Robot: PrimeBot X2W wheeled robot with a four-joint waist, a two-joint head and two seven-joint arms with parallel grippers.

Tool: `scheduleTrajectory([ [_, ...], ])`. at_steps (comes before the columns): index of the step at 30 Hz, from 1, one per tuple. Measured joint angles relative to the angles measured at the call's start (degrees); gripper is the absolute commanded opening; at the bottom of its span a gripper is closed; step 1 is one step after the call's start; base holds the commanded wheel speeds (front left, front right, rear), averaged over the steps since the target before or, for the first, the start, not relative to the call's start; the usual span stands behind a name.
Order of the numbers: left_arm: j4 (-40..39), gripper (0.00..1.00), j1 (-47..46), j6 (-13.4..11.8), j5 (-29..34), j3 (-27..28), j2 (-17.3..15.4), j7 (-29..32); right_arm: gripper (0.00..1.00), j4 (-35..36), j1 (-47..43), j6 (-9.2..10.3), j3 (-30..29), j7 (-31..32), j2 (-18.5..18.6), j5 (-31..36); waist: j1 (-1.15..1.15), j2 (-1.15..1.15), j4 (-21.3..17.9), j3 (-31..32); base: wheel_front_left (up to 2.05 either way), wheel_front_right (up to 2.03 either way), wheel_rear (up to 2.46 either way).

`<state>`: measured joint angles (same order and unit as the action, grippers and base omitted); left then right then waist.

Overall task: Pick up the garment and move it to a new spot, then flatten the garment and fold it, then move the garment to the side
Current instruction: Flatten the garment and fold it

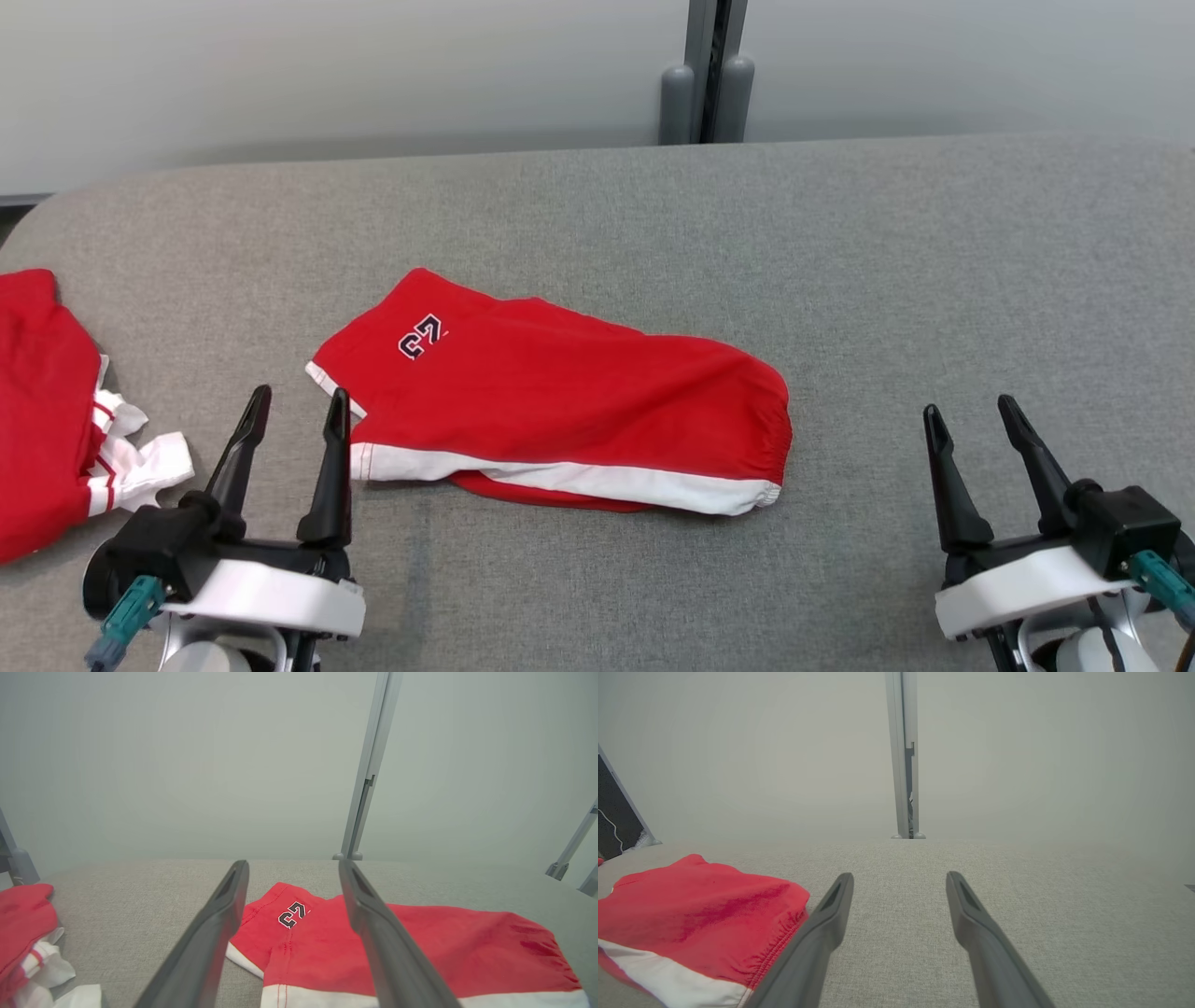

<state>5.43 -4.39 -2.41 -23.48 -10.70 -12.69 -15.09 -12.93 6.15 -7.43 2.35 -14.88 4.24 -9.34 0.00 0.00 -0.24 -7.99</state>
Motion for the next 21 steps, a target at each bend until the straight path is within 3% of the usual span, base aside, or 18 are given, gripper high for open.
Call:
scheduleTrajectory([
  [12, 0.56, 1.00, 6.24, 0.82, 0.87, 0.37, -0.89, 0.18, 1.00, 0.76, -4.24, 0.00, -0.43, 1.30, -0.02, 0.43, 0.00, 0.00, 0.09, 5.22, 0.00, 0.00, 0.00],
  [21, 0.52, 1.00, 7.59, 0.31, 0.87, 0.11, -1.25, 0.78, 1.00, 2.33, -5.56, 0.00, -0.64, 2.32, -0.29, 0.77, 0.00, 0.00, 0.36, 5.75, 0.00, 0.00, 0.00],
])
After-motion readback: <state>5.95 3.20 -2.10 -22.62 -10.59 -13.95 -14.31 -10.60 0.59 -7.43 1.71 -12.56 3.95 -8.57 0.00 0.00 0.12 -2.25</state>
